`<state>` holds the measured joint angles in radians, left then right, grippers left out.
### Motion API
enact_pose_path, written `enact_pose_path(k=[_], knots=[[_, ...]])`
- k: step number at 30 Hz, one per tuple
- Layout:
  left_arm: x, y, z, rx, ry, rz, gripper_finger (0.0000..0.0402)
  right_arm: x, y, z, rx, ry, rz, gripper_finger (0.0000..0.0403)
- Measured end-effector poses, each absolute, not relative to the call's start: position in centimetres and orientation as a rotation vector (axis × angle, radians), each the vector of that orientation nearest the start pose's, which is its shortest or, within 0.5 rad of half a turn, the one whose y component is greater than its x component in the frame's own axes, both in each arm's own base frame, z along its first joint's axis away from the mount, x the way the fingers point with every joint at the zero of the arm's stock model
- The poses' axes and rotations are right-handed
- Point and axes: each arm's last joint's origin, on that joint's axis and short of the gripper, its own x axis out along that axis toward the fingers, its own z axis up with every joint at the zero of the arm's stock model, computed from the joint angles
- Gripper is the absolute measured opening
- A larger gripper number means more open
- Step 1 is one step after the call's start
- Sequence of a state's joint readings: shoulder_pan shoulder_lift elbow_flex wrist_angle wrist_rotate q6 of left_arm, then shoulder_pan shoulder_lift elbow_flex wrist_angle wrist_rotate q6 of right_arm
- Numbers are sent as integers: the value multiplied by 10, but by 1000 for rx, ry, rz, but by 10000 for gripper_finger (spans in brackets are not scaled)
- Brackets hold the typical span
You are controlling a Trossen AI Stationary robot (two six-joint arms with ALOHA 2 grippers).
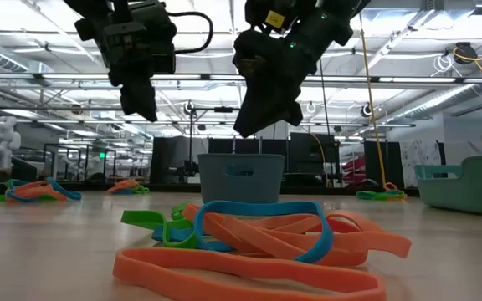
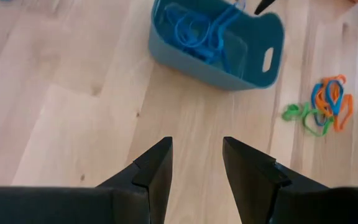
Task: Sort rubber bands into baskets
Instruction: Put the blue rubberband into the blue bin
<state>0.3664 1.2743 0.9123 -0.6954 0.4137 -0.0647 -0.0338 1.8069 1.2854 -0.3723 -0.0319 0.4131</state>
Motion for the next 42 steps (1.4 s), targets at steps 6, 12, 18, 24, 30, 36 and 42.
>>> enact_pose_path(k=[6, 12, 18, 24, 30, 36, 42], knots=[[222, 72, 240, -495, 1051, -6, 148, 381, -18, 223, 443, 863, -181, 116], [224, 64, 239, -522, 1073, -7, 148, 376, -36, 235, 513, 811, -234, 120], [227, 46, 235, -544, 1105, -13, 148, 373, -69, 235, 614, 793, -237, 116], [219, 22, 221, -525, 1137, 47, 148, 370, -101, 240, 614, 716, -245, 116], [209, 4, 219, -577, 973, 46, 148, 368, -130, 227, 642, 710, -250, 116], [192, -1, 221, -591, 860, 171, 148, 368, -149, 209, 658, 741, -248, 116], [188, -1, 227, -587, 786, 196, 148, 378, -162, 185, 629, 818, -235, 116]])
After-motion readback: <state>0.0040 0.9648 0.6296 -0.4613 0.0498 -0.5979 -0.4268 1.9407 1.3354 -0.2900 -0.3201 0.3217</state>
